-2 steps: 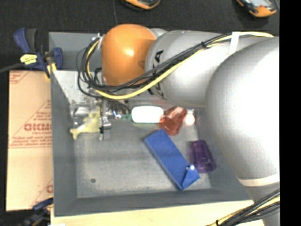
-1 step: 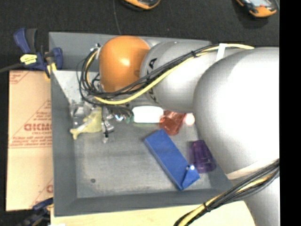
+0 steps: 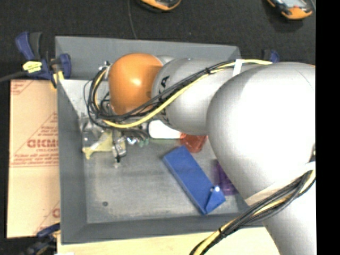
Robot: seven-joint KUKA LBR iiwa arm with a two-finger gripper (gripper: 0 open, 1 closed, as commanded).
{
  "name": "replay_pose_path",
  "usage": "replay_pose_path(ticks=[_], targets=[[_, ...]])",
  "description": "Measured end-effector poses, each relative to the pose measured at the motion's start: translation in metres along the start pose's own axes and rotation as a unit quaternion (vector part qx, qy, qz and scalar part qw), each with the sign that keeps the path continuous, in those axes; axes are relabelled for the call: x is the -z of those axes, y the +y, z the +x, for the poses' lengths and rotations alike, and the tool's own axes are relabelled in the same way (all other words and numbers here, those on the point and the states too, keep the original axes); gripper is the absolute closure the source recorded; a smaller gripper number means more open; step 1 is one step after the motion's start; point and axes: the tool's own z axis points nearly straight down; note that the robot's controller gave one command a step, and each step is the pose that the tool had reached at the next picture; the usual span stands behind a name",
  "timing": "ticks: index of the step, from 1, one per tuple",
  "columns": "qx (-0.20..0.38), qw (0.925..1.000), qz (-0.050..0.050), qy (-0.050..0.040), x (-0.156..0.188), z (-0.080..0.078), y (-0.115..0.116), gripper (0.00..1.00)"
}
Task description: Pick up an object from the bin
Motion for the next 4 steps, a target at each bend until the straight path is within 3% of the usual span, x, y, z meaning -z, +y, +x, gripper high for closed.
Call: replay_pose_path(ticks=[1,2,3,4], targets=[[-0.003,1.0,-0.001,-0.0028,0.003,-0.007,-0.005,1.0],[-0.003,1.0,-0.001,-0.0027,0.003,-0.007,-0.005,1.0],[0.006,1.0,-0.001,0.0002,0.061,-0.004,-0.002,1.0],[0.003,1.0,-0.001,-0.0006,0.145,-0.003,-0.002,1.0]])
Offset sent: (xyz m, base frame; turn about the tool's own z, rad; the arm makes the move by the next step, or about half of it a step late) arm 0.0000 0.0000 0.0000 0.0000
